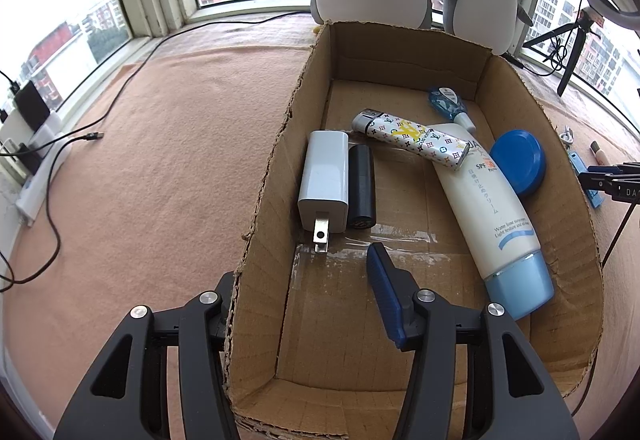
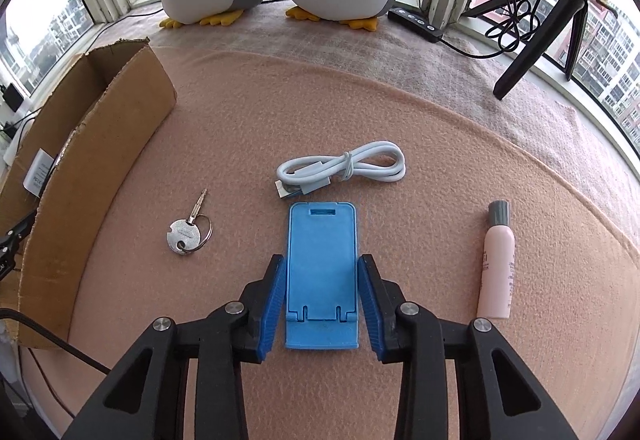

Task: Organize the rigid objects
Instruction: 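Close the right tool on the blue phone stand and lift it, then carry the phone stand into the box and open the right tool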

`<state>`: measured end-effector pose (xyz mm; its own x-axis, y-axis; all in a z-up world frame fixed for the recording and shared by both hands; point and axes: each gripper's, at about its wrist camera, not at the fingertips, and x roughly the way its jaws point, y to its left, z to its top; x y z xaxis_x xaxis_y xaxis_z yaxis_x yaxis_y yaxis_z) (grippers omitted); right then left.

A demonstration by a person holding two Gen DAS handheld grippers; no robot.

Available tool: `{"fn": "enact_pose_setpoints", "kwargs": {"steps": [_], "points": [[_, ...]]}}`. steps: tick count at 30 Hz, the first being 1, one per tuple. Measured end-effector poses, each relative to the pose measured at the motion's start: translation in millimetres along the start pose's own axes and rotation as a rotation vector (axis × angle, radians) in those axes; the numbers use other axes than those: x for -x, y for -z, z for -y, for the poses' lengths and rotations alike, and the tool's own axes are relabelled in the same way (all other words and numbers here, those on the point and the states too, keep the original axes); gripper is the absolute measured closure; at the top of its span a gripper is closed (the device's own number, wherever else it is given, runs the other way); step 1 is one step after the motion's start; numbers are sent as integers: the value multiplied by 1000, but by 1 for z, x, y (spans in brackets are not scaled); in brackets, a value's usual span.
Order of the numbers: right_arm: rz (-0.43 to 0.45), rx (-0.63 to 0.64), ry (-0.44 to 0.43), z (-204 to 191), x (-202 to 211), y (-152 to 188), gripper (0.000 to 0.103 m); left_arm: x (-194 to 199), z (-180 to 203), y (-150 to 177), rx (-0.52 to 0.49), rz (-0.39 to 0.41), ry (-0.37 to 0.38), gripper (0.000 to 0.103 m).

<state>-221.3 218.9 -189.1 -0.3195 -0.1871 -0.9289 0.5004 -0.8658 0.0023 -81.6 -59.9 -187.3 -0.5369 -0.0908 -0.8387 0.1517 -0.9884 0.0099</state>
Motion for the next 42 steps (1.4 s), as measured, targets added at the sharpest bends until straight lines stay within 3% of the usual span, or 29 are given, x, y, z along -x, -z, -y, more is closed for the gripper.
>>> {"fn": "enact_pose_setpoints", "kwargs": {"steps": [11, 25, 34, 42], "points": [[86, -54, -9, -12, 35, 17, 70, 0, -1, 0, -3, 2, 0, 50], [256, 60, -125, -92, 96, -23, 70, 0, -1, 0, -2, 2, -1, 50], [253, 142, -184, -150, 86, -44, 70, 0, 0, 0, -1, 2, -1, 50], [210, 151, -212, -175, 60, -53, 70, -1, 0, -1, 1, 3, 1, 50]]}}
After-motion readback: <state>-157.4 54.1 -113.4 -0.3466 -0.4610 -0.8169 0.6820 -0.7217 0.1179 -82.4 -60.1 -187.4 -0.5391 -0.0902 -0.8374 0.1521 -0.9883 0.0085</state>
